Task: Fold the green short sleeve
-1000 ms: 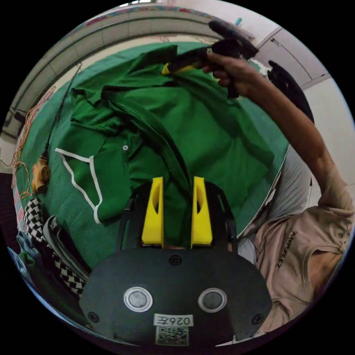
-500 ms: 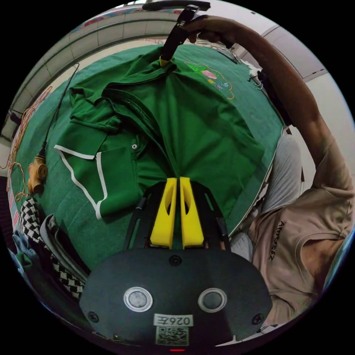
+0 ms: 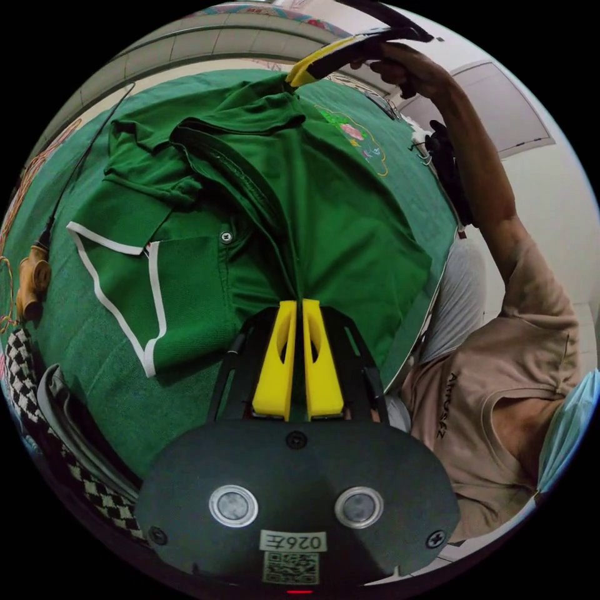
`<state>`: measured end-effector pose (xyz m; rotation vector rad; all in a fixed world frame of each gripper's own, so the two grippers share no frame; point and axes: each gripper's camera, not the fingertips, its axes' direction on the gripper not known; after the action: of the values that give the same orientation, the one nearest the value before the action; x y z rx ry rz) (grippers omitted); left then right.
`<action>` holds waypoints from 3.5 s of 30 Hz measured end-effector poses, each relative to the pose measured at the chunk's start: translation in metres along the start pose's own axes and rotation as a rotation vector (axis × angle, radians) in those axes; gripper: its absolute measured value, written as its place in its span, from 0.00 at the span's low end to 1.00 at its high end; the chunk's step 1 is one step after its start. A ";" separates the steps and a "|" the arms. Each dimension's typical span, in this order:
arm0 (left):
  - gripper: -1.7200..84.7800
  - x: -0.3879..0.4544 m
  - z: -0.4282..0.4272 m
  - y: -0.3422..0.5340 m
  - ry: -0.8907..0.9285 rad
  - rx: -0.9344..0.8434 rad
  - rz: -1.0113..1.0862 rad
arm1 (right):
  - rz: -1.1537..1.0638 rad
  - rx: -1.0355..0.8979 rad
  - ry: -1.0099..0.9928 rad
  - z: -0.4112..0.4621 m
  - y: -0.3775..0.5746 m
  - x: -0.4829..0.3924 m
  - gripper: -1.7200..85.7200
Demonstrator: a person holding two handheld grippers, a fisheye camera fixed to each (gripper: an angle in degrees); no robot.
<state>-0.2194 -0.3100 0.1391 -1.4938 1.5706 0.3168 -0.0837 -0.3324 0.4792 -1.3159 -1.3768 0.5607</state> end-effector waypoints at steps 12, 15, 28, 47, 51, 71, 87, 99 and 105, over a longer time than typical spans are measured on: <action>0.01 -0.014 -0.021 0.007 0.026 0.030 -0.023 | 0.157 0.034 -0.102 0.023 -0.013 0.033 0.01; 0.01 -0.015 -0.027 0.010 0.033 0.036 -0.017 | 0.110 -0.036 -0.118 0.010 -0.023 0.041 0.00; 0.01 -0.020 -0.033 0.012 0.032 0.012 0.000 | 0.093 -0.071 -0.172 -0.030 0.008 0.071 0.00; 0.01 -0.029 -0.037 0.031 0.053 0.014 -0.061 | 0.243 0.436 -0.174 -0.066 -0.013 0.084 0.10; 0.01 -0.034 -0.064 0.057 -0.014 0.165 -0.169 | 0.173 0.419 -0.162 -0.076 -0.007 0.061 0.19; 0.01 0.080 0.018 0.051 -0.430 -0.051 0.136 | 0.689 0.333 0.231 -0.151 0.263 0.053 0.16; 0.01 0.185 0.021 0.128 -0.115 0.310 0.511 | 0.029 0.308 0.292 -0.163 0.508 -0.391 0.01; 0.01 0.204 0.072 0.237 -0.442 0.008 0.316 | -0.039 -0.052 0.472 -0.132 0.635 -0.541 0.00; 0.01 0.216 0.005 0.307 -0.432 0.558 0.117 | 0.062 0.208 0.327 -0.191 0.691 -0.580 0.01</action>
<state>-0.4573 -0.3765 -0.1438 -0.8378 1.2595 0.2225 0.2305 -0.7313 -0.2905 -1.2213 -0.9866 0.4908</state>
